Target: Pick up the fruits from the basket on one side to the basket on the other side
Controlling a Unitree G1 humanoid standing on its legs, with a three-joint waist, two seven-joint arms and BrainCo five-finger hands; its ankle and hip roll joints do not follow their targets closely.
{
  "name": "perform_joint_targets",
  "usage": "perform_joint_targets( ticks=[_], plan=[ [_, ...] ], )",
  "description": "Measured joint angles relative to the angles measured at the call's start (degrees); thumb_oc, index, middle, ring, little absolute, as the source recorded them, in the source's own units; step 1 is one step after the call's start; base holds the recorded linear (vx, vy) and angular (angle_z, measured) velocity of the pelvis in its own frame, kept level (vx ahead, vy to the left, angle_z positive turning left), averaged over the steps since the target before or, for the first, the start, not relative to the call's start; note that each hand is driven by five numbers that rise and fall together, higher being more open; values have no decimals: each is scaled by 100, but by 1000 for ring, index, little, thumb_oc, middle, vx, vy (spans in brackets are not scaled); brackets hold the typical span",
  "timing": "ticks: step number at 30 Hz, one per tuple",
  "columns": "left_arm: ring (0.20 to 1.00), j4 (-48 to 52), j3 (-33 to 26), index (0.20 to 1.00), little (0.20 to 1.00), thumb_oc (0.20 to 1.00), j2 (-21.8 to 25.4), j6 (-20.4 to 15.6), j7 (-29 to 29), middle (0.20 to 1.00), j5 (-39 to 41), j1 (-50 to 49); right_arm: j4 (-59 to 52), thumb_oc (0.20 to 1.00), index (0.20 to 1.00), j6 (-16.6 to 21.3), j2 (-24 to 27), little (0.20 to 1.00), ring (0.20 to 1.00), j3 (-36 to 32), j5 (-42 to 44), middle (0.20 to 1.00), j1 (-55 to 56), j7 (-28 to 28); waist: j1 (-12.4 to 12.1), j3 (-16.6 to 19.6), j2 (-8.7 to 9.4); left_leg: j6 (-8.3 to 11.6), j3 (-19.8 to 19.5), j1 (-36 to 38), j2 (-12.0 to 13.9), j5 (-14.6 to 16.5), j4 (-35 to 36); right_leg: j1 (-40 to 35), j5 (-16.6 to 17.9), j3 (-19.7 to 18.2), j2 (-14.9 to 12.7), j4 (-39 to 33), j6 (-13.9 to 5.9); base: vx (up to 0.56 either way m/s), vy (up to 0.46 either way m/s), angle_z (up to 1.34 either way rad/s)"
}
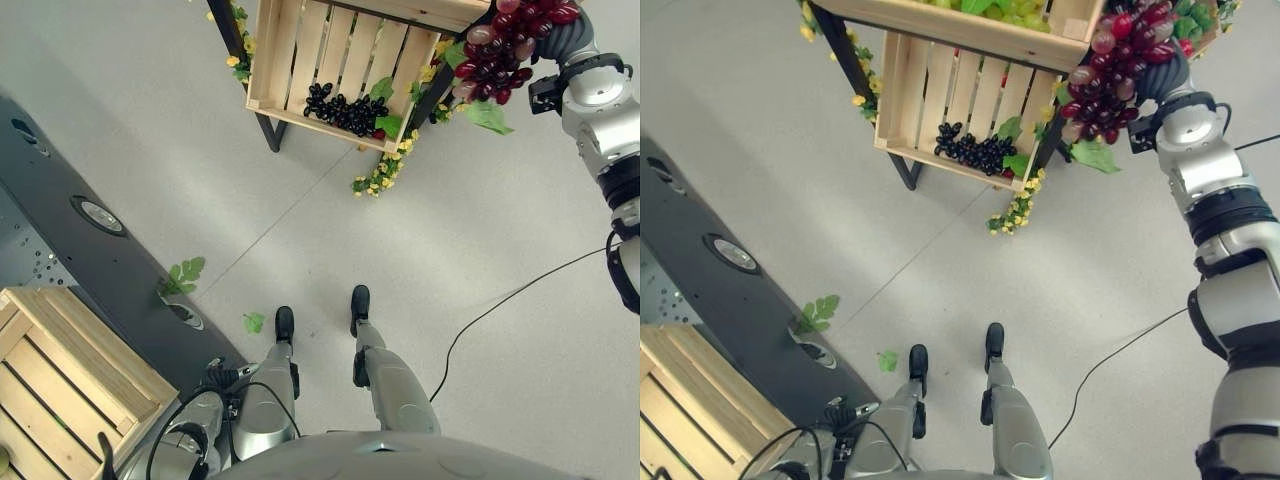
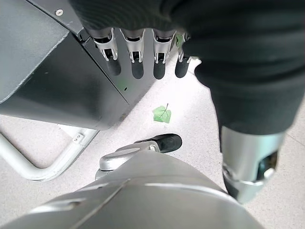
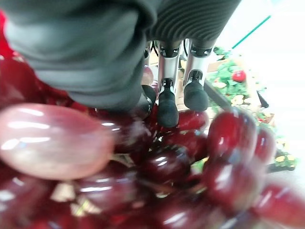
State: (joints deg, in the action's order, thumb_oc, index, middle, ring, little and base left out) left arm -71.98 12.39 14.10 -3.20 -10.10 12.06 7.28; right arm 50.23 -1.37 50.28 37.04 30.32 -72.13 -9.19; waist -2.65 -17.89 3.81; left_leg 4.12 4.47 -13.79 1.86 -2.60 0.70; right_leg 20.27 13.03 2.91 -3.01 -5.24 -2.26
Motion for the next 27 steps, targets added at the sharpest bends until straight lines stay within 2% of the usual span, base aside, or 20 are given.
perform_joint_targets(
  ticks=[7, 10, 13, 17, 21, 23, 27],
  plan=[
    [1000, -9, -11, 1000, 1000, 1000, -1, 12, -22, 1000, 9, 3, -61, 200, 200, -6, 19, 200, 200, -11, 95, 200, 2, -43, 14, -1, -2, -1, 0, 8, -5, 0, 6, -2, 46, -1, 1, 2, 68, 0, 0, 0],
    [1000, -21, -19, 1000, 1000, 1000, -3, 34, -44, 1000, 4, 20, -839, 200, 200, -17, 193, 200, 200, -136, 130, 200, 372, -136, 25, -3, -5, 5, 5, 33, -1, -4, 5, -24, 54, -7, 18, 2, 79, 0, 0, 0],
    [1000, -31, -53, 1000, 1000, 1000, -15, 104, -97, 1000, -5, 33, -1916, 200, 200, 8, 279, 200, 200, -768, 133, 200, 1195, -130, 12, -29, -10, 21, 4, 202, 10, -13, 75, -160, 35, -5, 52, 2, 110, -4, -12, 0],
    [1000, -17, -276, 1000, 1000, 1000, -31, 153, -137, 1000, -13, 106, -2972, 200, 200, 162, 216, 200, 200, -1272, 128, 200, 1967, -96, -6, -64, 10, 48, -12, 324, 40, -2, 112, -273, -16, 2, 86, 1, 133, -8, -25, 2],
    [1000, -12, -292, 1000, 1000, 1000, -65, 230, -181, 1000, -245, 185, -3542, 200, 200, 294, 86, 200, 200, -1805, 46, 200, 2700, -31, -67, -76, 26, 54, -9, 482, 54, -13, 169, -399, -30, -8, 106, 1, 146, -3, -62, 1],
    [1000, 45, -306, 1000, 1000, 1000, -63, 280, -223, 1000, -353, 246, -3868, 200, 200, 323, -156, 200, 200, -2273, -96, 200, 3254, -4, -92, -79, 32, 54, -7, 572, 76, -12, 207, -477, -60, -4, 99, 1, 130, -2, -54, 0],
    [1000, 260, -481, 1000, 1000, 1000, -50, 279, -249, 1000, -456, 294, -4138, 200, 200, 343, -359, 200, 200, -2363, -401, 200, 3806, 39, -85, -81, 36, 47, 7, 736, 75, -16, 271, -608, -86, -1, 94, 1, 111, -5, -51, -1]
  ],
)
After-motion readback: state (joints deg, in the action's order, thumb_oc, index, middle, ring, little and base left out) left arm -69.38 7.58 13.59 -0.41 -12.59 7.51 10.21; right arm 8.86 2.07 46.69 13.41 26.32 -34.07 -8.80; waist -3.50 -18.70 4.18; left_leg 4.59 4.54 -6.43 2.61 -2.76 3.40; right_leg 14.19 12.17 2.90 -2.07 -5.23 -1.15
